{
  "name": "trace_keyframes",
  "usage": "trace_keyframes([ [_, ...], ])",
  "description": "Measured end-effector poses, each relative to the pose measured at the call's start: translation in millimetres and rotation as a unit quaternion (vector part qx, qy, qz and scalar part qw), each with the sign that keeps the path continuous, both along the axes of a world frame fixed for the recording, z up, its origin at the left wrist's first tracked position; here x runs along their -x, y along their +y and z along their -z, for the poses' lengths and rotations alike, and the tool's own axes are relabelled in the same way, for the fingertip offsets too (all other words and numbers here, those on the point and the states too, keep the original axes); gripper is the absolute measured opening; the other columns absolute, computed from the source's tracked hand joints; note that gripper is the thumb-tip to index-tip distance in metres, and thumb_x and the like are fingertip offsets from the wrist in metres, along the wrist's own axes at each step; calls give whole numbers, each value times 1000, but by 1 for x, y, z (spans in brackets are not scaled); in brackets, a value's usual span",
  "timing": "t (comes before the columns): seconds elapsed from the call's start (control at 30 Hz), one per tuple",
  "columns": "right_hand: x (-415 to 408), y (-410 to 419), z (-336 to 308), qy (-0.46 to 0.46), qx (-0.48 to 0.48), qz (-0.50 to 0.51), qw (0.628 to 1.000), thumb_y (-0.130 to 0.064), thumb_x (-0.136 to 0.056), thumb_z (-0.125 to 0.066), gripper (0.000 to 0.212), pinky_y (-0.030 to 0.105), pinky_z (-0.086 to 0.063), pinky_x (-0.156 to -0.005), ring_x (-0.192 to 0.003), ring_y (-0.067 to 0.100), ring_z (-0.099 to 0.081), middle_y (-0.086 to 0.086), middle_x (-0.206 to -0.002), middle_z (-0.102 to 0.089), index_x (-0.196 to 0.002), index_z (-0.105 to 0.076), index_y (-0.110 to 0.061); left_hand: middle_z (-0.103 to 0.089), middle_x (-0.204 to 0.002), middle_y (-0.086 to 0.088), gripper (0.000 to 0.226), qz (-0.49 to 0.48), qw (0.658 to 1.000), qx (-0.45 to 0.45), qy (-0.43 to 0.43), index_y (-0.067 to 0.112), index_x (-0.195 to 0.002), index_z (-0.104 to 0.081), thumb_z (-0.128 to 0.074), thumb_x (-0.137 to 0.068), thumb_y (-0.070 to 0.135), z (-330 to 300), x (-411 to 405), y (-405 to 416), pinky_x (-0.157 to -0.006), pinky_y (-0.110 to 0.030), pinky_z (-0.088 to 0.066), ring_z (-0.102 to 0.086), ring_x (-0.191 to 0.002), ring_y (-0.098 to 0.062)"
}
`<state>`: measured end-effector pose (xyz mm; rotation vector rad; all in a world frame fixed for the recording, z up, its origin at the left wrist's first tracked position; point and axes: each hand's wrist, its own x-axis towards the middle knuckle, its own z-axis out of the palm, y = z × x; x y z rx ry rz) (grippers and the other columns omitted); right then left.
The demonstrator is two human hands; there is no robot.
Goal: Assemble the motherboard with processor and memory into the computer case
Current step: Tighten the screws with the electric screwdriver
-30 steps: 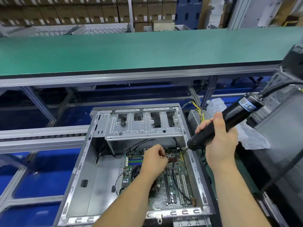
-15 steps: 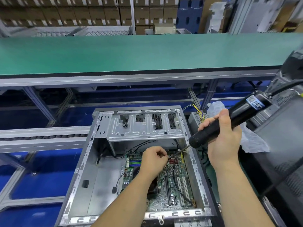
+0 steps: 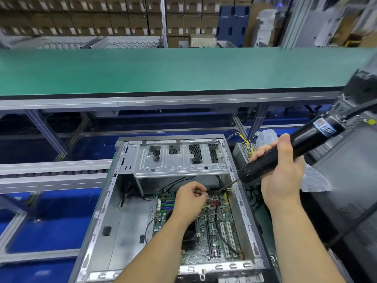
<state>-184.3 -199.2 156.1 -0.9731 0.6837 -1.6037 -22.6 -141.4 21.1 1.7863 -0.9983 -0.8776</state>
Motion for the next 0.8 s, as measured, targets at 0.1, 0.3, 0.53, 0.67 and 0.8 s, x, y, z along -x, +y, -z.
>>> trace_keyframes([
  [0.1,2,0,-1,-14,-3,0,1000,-53,-80,-76,33,36,-48,-64,-56,18,-56,-2,-59,-58,-72,-60,-26,-69,-88,7,15,8,1000,-13,-12,25,-94,-72,-65,-94,12,1,0,-1,-58,-6,-43,-59,-71,-4],
  [0.3,2,0,-3,-21,-4,8,1000,-58,-74,-80,45,36,-49,-65,-56,15,-56,-5,-60,-58,-79,-55,-21,-66,-86,9,14,3,999,-17,-37,27,-89,-71,-64,-96,15,3,-1,-1,-52,-6,-40,-56,-68,-6],
  [0.53,1,-1,-4,-39,-4,12,999,-57,-76,-79,39,37,-49,-66,-57,16,-57,-4,-61,-58,-81,-59,-23,-64,-88,1,15,0,1000,-13,-6,25,-90,-67,-62,-97,13,6,-2,-2,-52,-6,-41,-53,-68,-9],
  [0.67,2,-3,-3,-44,-3,20,999,-49,-85,-68,33,36,-50,-65,-56,17,-56,-4,-60,-57,-83,-56,-19,-67,-92,5,13,-5,1000,-11,9,25,-93,-68,-61,-98,15,6,-2,-2,-57,-4,-43,-58,-76,-5],
  [0.8,2,-3,-3,-56,-9,23,998,-50,-84,-67,36,37,-49,-66,-56,19,-56,-2,-60,-56,-82,-52,-17,-68,-95,5,15,-15,998,-10,56,26,-91,-68,-60,-98,15,6,-2,-3,-66,-11,-43,-62,-86,-8],
])
